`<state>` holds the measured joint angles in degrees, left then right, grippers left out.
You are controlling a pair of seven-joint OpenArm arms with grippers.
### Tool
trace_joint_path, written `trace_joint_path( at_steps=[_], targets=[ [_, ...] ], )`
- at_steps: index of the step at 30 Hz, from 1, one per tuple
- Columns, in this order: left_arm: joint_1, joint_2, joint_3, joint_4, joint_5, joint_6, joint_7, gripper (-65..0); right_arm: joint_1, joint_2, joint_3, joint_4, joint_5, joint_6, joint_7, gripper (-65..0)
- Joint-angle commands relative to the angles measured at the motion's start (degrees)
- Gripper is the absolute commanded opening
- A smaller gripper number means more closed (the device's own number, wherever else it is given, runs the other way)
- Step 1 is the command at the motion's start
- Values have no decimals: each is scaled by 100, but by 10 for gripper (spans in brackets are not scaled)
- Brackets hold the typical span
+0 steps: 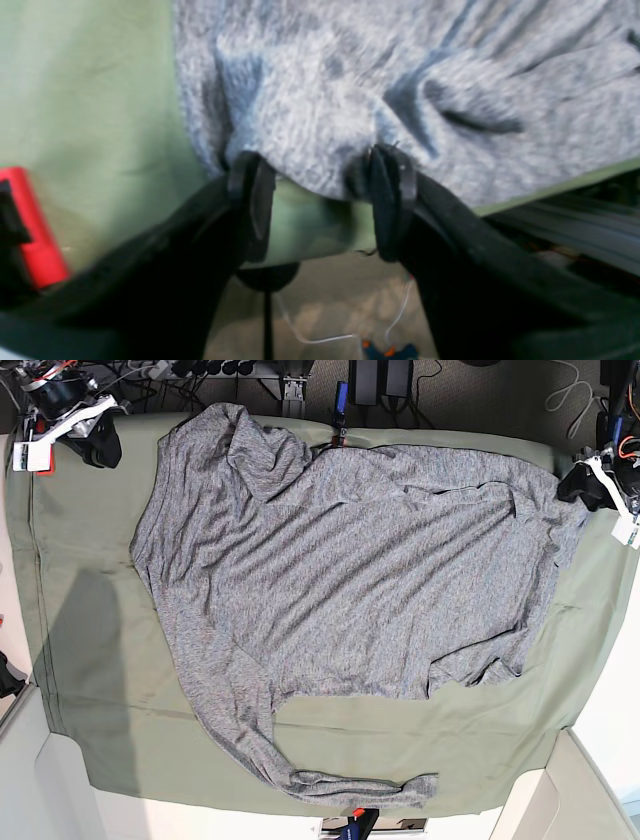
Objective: Fold the T-shirt properly
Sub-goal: 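Lift and pull the grey shirt outward with both grippers, spreading it flat, then release the shirt and move both grippers toward the shirt's hem corners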
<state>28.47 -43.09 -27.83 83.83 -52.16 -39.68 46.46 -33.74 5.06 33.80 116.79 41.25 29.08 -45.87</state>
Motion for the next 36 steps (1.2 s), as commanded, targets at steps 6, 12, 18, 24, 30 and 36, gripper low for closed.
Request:
trace_joint_path(
  at_steps=[6, 12, 18, 24, 30, 36],
  targets=[
    [-372, -339, -76, 55, -358, -32, 529, -321, 15, 50, 28, 103, 118, 116, 219, -369],
    [-546, -584, -81, 55, -92, -32, 356, -321, 385, 66, 33, 103, -267, 68, 254, -318],
    [-575, -807, -81, 59, 57, -32, 295, -321, 485, 66, 181, 125, -291, 4, 240, -318],
    [-732, -870, -81, 59, 22, -32, 66, -321, 485, 302, 459, 160, -295, 9, 243, -318],
    [-1355, -879, -81, 59, -76, -32, 72, -321, 911, 859, 459, -2, -704, -249, 411, -318],
    [-1792, -901, -22, -57, -72, -32, -66, -321, 1646, 1379, 459, -949, -695, -297, 426, -318]
  ],
)
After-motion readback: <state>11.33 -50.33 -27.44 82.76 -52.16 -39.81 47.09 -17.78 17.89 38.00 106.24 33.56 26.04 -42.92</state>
